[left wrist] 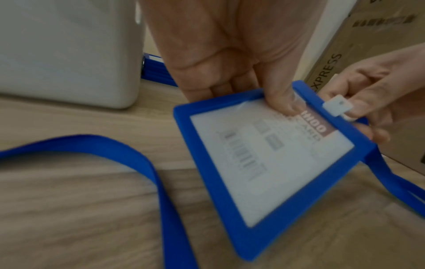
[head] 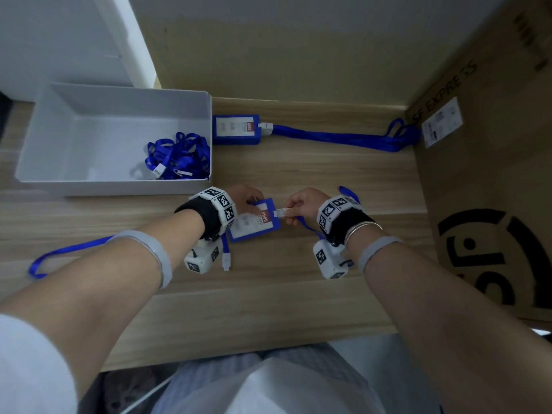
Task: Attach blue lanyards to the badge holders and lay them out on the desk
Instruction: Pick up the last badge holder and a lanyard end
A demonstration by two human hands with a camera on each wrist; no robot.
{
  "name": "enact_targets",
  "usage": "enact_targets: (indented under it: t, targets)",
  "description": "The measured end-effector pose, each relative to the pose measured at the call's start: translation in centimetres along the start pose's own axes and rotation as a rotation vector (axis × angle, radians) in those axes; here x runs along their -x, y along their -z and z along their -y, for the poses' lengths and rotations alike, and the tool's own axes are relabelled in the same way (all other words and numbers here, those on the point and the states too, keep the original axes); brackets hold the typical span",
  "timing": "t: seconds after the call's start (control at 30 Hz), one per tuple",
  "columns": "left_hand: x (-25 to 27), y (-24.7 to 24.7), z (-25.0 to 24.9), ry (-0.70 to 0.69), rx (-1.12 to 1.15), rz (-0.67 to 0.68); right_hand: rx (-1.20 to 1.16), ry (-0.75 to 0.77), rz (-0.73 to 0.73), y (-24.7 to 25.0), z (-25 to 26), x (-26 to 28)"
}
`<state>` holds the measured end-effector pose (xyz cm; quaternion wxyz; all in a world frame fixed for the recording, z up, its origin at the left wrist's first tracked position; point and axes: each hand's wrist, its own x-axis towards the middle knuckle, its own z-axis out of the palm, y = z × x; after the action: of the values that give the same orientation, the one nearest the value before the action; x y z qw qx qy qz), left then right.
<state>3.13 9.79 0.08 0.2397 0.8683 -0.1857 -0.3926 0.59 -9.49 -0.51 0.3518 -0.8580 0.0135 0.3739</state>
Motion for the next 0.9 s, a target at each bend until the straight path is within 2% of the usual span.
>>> enact_targets:
  t: [0.2, 0.57, 0.7, 0.77, 0.9]
  targets:
    - [-0.1, 0.2, -0.6, -0.016, -0.019, 0.025, 0.089, -0.004, 0.005, -0.3, 1.6, 0.4]
    - [-0.1, 0.6, -0.2, 0.007, -0.053, 0.012, 0.043, -0.104, 0.004, -1.3, 3.0, 0.2]
    - [0.2, 1.0, 0.3, 0.061, -0.077, -0.007, -0.138, -0.172, -0.205, -0.3, 3.8, -0.1]
    - [0.1, 1.0, 0.5, 0.077, -0.081, -0.004, -0.342, -0.123, -0.302, 0.4, 4.7, -0.2]
    - [0.0, 1.1, 0.5, 0.081, -0.087, 0.007, -0.682, -0.019, -0.346, 1.9, 6.5, 0.6]
